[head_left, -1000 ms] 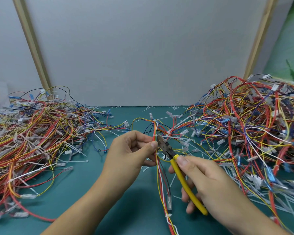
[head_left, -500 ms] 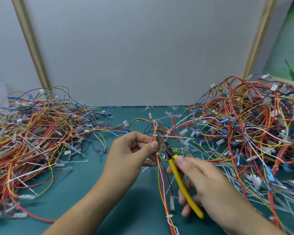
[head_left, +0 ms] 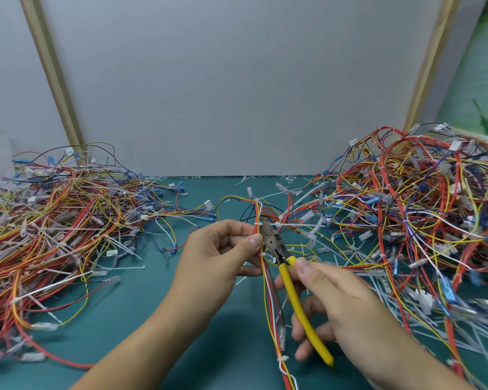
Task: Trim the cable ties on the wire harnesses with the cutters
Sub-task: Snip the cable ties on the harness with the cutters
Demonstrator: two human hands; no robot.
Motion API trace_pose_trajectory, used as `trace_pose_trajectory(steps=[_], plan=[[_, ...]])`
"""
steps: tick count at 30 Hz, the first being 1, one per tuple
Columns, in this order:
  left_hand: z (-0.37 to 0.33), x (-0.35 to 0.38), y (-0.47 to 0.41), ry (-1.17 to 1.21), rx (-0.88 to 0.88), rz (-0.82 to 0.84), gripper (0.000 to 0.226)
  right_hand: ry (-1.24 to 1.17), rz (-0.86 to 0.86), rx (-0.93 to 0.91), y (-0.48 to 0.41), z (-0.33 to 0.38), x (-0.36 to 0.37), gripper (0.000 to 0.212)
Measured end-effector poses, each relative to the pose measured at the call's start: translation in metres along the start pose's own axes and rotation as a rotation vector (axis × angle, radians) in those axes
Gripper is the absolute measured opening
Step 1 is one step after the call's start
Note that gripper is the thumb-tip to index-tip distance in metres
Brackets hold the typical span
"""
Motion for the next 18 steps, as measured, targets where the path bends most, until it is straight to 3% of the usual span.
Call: trace_pose_trajectory(steps=[18], plan=[[-0.0005, 0.0009, 0.0000, 0.018, 0.015, 0.004, 0.005, -0.047, 0.005, -0.012, -0.0001, -0.0027, -0.0010, 0.046]])
Point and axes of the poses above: each hand's wrist, its own y-axis away from the middle knuckle, its own x-axis out of the palm, z = x × y, the point moved 10 cm from there along -y, towards the middle knuckle, and after that the axes turned 11 degrees about z, right-handed, at the moved point
